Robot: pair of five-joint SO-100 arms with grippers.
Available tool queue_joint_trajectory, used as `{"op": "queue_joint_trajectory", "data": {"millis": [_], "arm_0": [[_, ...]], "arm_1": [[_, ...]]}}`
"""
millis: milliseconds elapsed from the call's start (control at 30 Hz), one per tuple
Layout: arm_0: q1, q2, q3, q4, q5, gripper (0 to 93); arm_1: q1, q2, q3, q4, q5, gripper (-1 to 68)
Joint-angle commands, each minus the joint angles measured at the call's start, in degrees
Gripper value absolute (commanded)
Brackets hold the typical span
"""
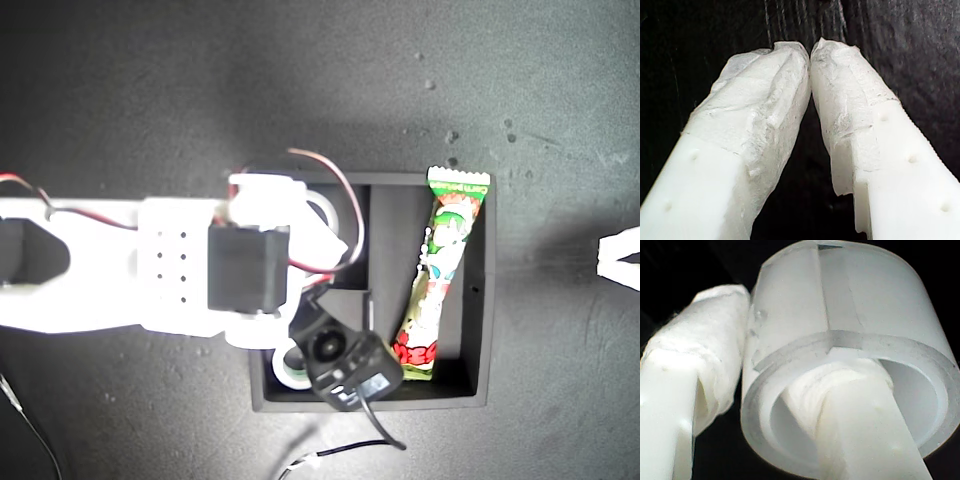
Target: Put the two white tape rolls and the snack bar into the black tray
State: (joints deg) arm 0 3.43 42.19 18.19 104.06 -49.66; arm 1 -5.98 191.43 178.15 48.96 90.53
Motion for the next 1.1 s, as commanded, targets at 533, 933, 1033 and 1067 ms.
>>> {"op": "queue_joint_trajectory", "data": {"millis": [533, 933, 1033, 1067], "arm_0": [[-4.7, 38.2, 29.2, 1.0, -4.7, 7.3], [-11.1, 87.0, 100.6, -24.9, -5.7, 0.7], [-9.6, 86.9, 110.1, -29.7, -6.8, 0.9], [-9.0, 86.6, 112.4, -31.5, -7.3, 0.9]], "arm_1": [[0.9, 0.5, 0.8, 7.3, -11.9, -0.4], [4.8, 0.5, 0.8, 20.4, -14.6, -0.5], [6.2, 0.5, 0.9, 21.0, -18.5, -0.3], [5.0, 0.5, 0.9, 20.7, -19.7, -0.3]]}}
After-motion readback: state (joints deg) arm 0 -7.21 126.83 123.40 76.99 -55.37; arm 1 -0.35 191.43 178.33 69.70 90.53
